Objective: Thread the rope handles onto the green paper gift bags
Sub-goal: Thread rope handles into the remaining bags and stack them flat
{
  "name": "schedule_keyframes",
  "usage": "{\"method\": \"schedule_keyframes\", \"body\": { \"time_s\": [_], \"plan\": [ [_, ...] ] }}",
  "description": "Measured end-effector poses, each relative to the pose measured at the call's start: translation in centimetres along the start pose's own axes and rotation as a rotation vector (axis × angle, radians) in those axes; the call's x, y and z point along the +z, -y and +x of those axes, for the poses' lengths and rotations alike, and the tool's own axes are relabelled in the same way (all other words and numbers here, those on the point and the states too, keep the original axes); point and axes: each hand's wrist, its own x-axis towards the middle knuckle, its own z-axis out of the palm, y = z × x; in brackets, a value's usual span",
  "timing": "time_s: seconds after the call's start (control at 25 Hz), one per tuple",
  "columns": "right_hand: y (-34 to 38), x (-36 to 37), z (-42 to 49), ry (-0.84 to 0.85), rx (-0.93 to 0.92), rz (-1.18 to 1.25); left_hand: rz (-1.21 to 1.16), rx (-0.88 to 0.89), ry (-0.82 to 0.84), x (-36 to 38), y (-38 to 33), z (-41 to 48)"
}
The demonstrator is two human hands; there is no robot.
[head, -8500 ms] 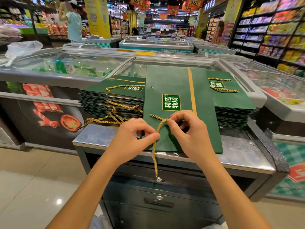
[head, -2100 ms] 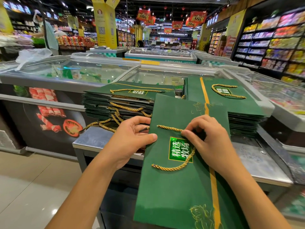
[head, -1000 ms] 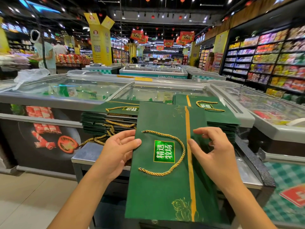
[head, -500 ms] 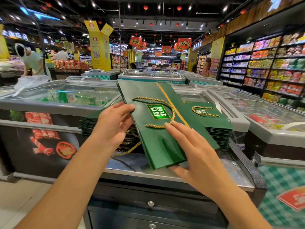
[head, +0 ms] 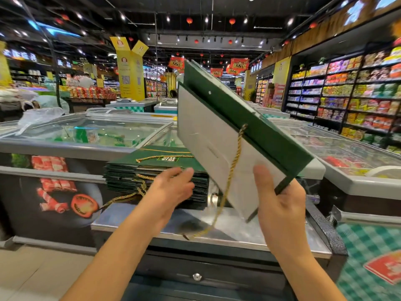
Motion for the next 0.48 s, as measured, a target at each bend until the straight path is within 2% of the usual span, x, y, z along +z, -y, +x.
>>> {"method": "schedule_keyframes", "body": {
  "time_s": [0.12, 0.28, 0.4, 0.48],
  "plan": [
    [0.1, 0.4, -0.5, -0.038, 0.282, 0.265, -0.047, -0.095, 0.119, 0.7, 1.7, -0.7],
    [-1.6, -1.1, -0.6, -0.031, 0.415, 0.322, -0.066, 0.043, -0.001, -0.1, 1.8, -0.9],
    [-2.7, -3.7, -0.2, 0.096, 0.519, 0.475, 0.007, 0.09, 0.007, -2.3, 1.3, -1.1],
    [-3.4, -4.8, 0.1, 0.195, 0.589, 0.42, 0.11, 0.099, 0.04, -3.6, 1.2, -1.3]
  ]
}}
